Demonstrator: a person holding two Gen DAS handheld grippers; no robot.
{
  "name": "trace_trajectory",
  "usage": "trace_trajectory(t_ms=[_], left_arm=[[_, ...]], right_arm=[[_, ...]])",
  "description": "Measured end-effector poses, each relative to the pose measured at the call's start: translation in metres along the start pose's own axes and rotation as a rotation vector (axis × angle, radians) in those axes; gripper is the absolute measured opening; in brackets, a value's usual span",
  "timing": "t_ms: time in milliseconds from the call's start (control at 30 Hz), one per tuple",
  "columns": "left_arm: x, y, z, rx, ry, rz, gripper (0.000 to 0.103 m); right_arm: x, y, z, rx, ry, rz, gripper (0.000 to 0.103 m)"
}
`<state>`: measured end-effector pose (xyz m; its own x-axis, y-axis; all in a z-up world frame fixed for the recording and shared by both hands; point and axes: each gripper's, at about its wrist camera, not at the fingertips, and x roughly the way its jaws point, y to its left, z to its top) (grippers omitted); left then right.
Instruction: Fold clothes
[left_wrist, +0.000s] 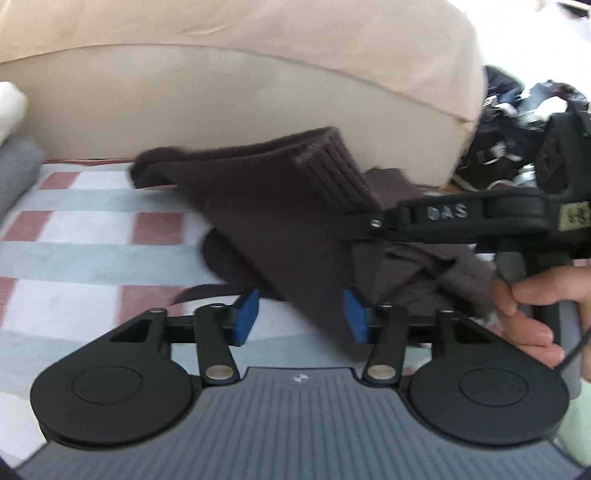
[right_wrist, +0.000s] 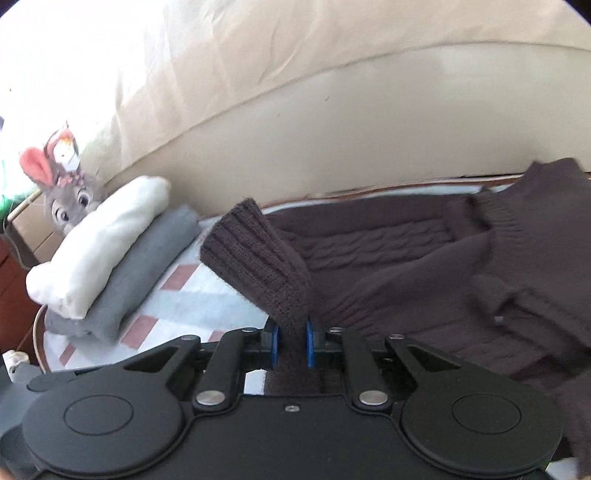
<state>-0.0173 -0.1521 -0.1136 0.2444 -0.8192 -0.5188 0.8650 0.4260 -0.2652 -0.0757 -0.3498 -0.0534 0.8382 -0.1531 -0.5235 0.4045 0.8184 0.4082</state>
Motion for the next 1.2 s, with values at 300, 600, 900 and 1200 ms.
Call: trace_trajectory(t_ms=[300, 600, 900, 1200], left_arm=[[0.079, -0.061, 0.070, 0.203, 0.007, -0.241, 0.047], [0.146, -0.138, 0.043, 0.280, 0.252, -0.255, 0.048], [0.164, -0.098, 0.015, 0.042, 0.400, -0.130, 0.048], [0.152, -0.109, 0.014, 0.156, 0.410, 0.006, 0.049]], right_arm=[[-0.059, -0.036, 0.052, 0.038, -0.237, -0.051, 0.014], [-0.149, -0.171, -0.030, 0.246, -0.157, -0.468, 0.014], [-0.138, -0.199, -0.045, 0.264, -0.120, -0.407, 0.036], [-0.163, -0.176, 0.004, 0.072, -0.191, -0.325, 0.011]])
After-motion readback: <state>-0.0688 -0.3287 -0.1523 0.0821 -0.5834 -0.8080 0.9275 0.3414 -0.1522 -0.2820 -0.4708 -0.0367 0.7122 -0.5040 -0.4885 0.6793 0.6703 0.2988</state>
